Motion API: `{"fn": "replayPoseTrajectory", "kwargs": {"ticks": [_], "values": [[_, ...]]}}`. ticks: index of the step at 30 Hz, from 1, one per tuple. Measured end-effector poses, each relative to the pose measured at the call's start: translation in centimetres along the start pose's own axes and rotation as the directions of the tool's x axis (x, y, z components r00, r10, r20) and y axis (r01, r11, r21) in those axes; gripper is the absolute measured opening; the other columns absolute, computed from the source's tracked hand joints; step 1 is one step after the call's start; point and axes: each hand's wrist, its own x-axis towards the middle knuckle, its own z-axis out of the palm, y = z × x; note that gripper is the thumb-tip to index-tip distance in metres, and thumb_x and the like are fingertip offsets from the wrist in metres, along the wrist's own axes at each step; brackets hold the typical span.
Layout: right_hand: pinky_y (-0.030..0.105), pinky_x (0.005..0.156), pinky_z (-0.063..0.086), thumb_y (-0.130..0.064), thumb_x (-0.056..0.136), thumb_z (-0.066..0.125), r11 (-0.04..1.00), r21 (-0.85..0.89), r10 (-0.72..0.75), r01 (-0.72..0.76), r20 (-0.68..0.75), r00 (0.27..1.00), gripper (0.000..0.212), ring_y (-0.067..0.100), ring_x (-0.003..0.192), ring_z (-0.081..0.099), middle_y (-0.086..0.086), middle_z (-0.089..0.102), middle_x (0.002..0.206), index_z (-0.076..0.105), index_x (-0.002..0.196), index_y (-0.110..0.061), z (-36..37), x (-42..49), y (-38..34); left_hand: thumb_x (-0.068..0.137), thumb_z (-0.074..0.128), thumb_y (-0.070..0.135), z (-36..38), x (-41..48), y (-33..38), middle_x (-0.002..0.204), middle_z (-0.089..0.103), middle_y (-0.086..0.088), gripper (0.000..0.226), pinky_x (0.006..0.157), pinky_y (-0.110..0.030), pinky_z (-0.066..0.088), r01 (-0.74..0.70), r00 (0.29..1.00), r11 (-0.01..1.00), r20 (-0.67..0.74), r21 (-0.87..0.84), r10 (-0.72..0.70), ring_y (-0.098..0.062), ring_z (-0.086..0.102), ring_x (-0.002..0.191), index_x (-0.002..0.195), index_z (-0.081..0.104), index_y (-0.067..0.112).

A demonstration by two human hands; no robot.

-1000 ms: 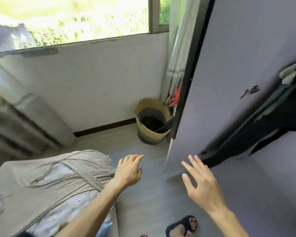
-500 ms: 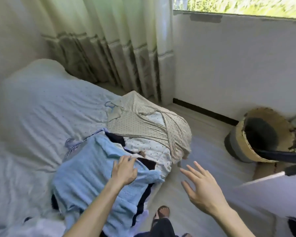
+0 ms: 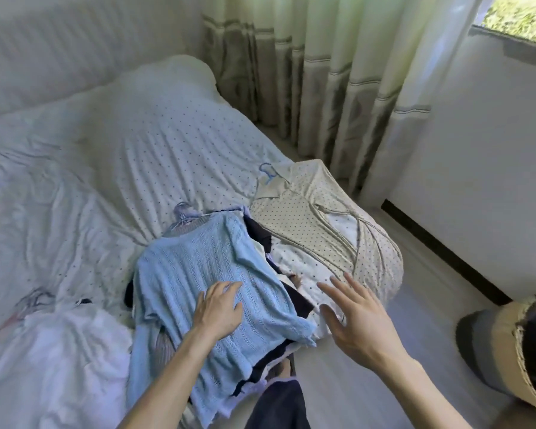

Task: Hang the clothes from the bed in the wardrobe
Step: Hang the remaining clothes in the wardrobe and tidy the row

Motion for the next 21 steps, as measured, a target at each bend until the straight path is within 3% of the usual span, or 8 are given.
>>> {"fn": "replayPoseTrajectory", "kwargs": {"ticks": [4, 11, 17, 21], "values": [[0.039, 0.123, 0.018, -0.049, 0.101, 0.046, 0.998, -0.057, -0.037, 0.038, 0.024, 0.999, 0.047, 0.013, 0.153, 0.013, -0.013, 0.035, 0.157, 0.043, 0.147, -0.04, -0.2, 5.4, 0.8, 0.1, 0.045, 0.037, 0.0, 4.1, 0.3, 0.155, 0.035, 0.004, 0.053, 0.119, -0.045, 0.024, 0.02, 1.0, 0.999, 0.008, -0.049, -0.02, -0.018, 0.029, 0.145, 0.151, 0.033, 0.028], [0.032, 0.121, 0.003, -0.054, 0.101, 0.038, 0.994, -0.109, 0.028, -0.006, 0.204, 0.979, 0.053, 0.006, 0.149, 0.0, -0.012, 0.024, 0.162, 0.028, 0.152, -0.045, 1.5, 20.2, 3.7, 0.099, 0.044, 0.035, -0.2, 19.1, 0.3, 0.155, 0.034, 0.002, 0.054, 0.117, -0.041, 0.027, 0.087, 0.99, 0.988, 0.118, -0.125, -0.072, -0.02, 0.031, 0.144, 0.152, 0.033, 0.027], [0.037, 0.124, -0.002, -0.054, 0.104, 0.024, 0.972, -0.236, 0.106, 0.007, 0.461, 0.881, 0.057, 0.016, 0.154, -0.003, -0.005, 0.005, 0.167, 0.011, 0.157, -0.04, 6.3, 33.5, 7.5, 0.097, 0.046, 0.03, -0.4, 33.0, 0.2, 0.157, 0.033, -0.007, 0.056, 0.115, -0.042, 0.032, 0.138, 0.969, 0.977, 0.226, -0.161, -0.1, -0.029, 0.035, 0.141, 0.151, 0.034, 0.023], [0.043, 0.126, 0.005, -0.049, 0.104, 0.03, 0.961, -0.256, 0.238, -0.109, 0.554, 0.798, 0.06, 0.022, 0.154, -0.003, 0.002, -0.006, 0.167, 0.008, 0.159, -0.035, 11.4, 37.8, 11.1, 0.097, 0.049, 0.027, 0.6, 40.8, -0.2, 0.154, 0.033, -0.009, 0.054, 0.111, -0.04, 0.035, 0.168, 0.955, 0.971, 0.271, -0.168, -0.118, -0.031, 0.038, 0.137, 0.149, 0.038, 0.021]]}}
